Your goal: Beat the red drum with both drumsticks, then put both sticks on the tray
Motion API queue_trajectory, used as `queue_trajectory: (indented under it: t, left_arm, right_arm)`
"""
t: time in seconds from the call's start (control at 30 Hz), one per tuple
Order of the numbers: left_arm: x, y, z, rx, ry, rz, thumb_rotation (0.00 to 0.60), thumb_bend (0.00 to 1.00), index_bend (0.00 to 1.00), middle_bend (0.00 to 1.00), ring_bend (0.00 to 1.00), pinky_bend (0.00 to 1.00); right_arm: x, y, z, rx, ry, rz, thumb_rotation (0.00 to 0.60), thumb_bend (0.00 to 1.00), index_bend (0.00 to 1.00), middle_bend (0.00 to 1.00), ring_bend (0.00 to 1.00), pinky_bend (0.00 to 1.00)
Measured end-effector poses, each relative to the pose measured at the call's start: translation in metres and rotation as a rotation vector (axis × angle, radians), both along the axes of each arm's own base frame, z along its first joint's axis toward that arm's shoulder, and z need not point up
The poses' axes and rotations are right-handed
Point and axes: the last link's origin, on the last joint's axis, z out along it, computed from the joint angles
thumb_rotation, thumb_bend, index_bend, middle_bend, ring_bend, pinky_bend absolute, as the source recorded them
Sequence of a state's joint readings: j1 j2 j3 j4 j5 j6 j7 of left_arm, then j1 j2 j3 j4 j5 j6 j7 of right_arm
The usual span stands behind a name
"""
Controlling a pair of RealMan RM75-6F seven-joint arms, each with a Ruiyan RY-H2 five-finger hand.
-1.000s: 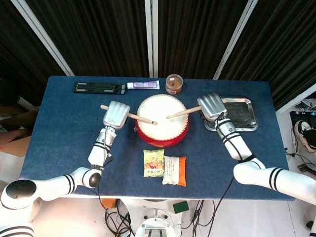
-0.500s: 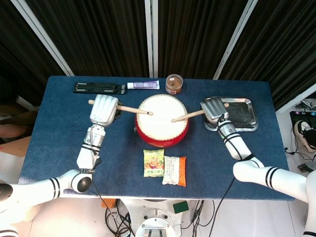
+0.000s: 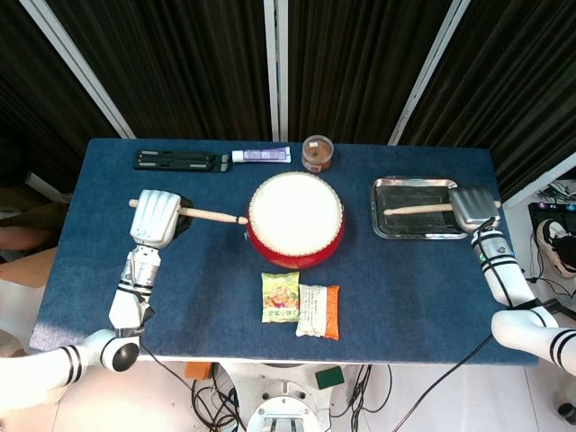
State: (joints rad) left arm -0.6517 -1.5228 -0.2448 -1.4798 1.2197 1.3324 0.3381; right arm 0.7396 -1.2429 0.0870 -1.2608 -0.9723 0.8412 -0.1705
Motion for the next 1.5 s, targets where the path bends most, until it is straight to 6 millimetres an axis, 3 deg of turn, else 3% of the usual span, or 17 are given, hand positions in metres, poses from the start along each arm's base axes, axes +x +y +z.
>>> queue_trajectory:
  t: [0.13,0.3,0.4,0.53,0.8,0.97,1.07,1.23,1.5]
  left_arm:
    - [0.000,-0.002,0.002,0.004,-0.010,0.005,0.600,0.58,1.00,1.00,1.00,1.00]
    - [-0.002,-0.004,0.005,0.007,-0.013,0.013,0.600,0.58,1.00,1.00,1.00,1.00]
    - [-0.004,-0.005,0.007,0.009,-0.014,0.022,0.600,0.58,1.00,1.00,1.00,1.00]
    - [-0.009,-0.005,0.011,0.016,-0.021,0.036,0.600,0.58,1.00,1.00,1.00,1.00]
    - [-0.015,-0.007,0.015,0.023,-0.027,0.046,0.600,0.58,1.00,1.00,1.00,1.00]
    - [-0.017,-0.008,0.016,0.025,-0.028,0.049,0.600,0.58,1.00,1.00,1.00,1.00]
    - [-0.017,-0.008,0.016,0.024,-0.021,0.046,0.600,0.58,1.00,1.00,1.00,1.00]
    - [-0.016,-0.008,0.016,0.016,-0.008,0.039,0.600,0.58,1.00,1.00,1.00,1.00]
    - [0.003,-0.005,0.004,-0.033,0.053,-0.002,0.600,0.58,1.00,1.00,1.00,1.00]
  right_arm:
    - [-0.022,-0.003,-0.009,0.020,0.039,-0.032,0.600,0.87,1.00,1.00,1.00,0.99]
    - [-0.033,-0.009,-0.036,0.069,0.062,-0.048,0.600,0.79,1.00,0.99,0.93,0.90]
    - [-0.036,-0.015,-0.046,0.080,0.078,-0.057,0.600,0.76,1.00,0.92,0.86,0.83]
    - [-0.038,-0.022,-0.059,0.081,0.088,-0.076,0.600,0.61,0.98,0.77,0.70,0.72]
    - [-0.034,-0.036,-0.072,0.069,0.124,-0.114,0.600,0.36,0.63,0.48,0.34,0.39]
    - [-0.033,-0.040,-0.077,0.077,0.160,-0.146,0.600,0.24,0.26,0.29,0.13,0.21]
    - [-0.030,-0.042,-0.079,0.071,0.150,-0.172,0.600,0.21,0.19,0.25,0.11,0.19]
    - [-0.019,-0.040,-0.078,0.063,0.124,-0.161,0.600,0.18,0.15,0.24,0.10,0.19]
    - [0.013,-0.022,-0.049,0.044,0.052,-0.067,0.600,0.18,0.17,0.28,0.10,0.19]
